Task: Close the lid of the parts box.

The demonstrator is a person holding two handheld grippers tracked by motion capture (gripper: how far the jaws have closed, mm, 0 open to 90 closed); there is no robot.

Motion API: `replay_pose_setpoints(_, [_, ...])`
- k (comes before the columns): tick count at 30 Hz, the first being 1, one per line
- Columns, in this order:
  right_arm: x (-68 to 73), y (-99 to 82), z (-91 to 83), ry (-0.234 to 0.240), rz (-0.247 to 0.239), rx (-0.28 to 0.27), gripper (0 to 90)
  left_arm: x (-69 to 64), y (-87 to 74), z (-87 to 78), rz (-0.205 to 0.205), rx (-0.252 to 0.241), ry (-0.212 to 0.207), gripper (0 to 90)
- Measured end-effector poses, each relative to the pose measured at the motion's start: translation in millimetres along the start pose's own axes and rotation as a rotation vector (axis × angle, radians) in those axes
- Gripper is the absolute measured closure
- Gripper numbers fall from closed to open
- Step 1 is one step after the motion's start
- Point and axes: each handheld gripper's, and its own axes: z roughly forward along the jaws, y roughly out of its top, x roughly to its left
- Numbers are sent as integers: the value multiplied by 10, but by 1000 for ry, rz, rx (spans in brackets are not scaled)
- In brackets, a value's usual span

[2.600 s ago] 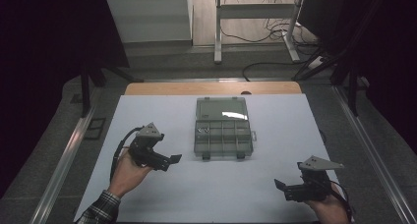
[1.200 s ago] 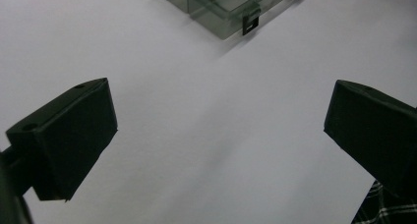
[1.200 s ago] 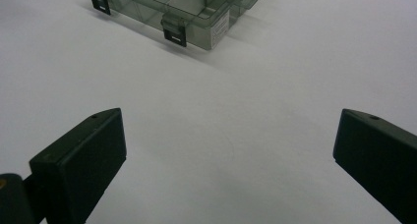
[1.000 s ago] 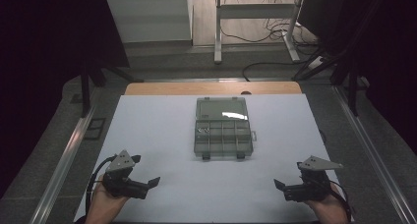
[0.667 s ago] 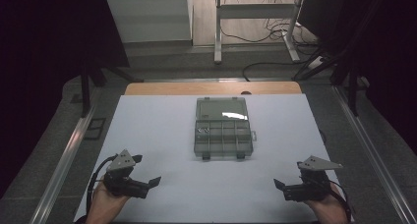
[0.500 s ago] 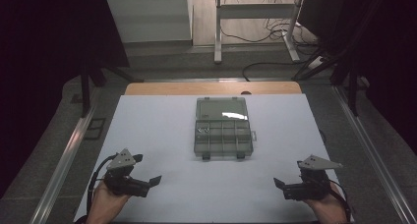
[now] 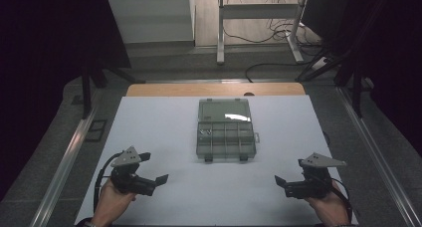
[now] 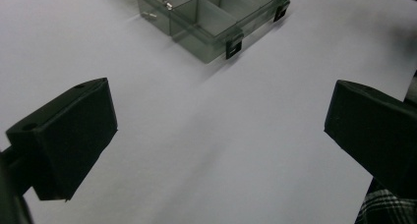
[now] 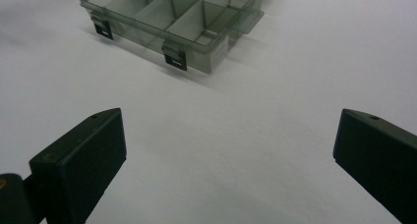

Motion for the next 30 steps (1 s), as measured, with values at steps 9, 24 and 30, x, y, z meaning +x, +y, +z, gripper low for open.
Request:
replay_pose_setpoints(9, [-7,129,19,-39,-4,-13,0,32,73,107,2,-7,-5,0])
replay_pose_setpoints(24, [-48,266,123,-70,-41,3,0,132,295,357,23,33,6,0])
replay_pose_setpoints(30, [-57,333,169,-52,-36,-7,0,147,384,452,49,52,20,0])
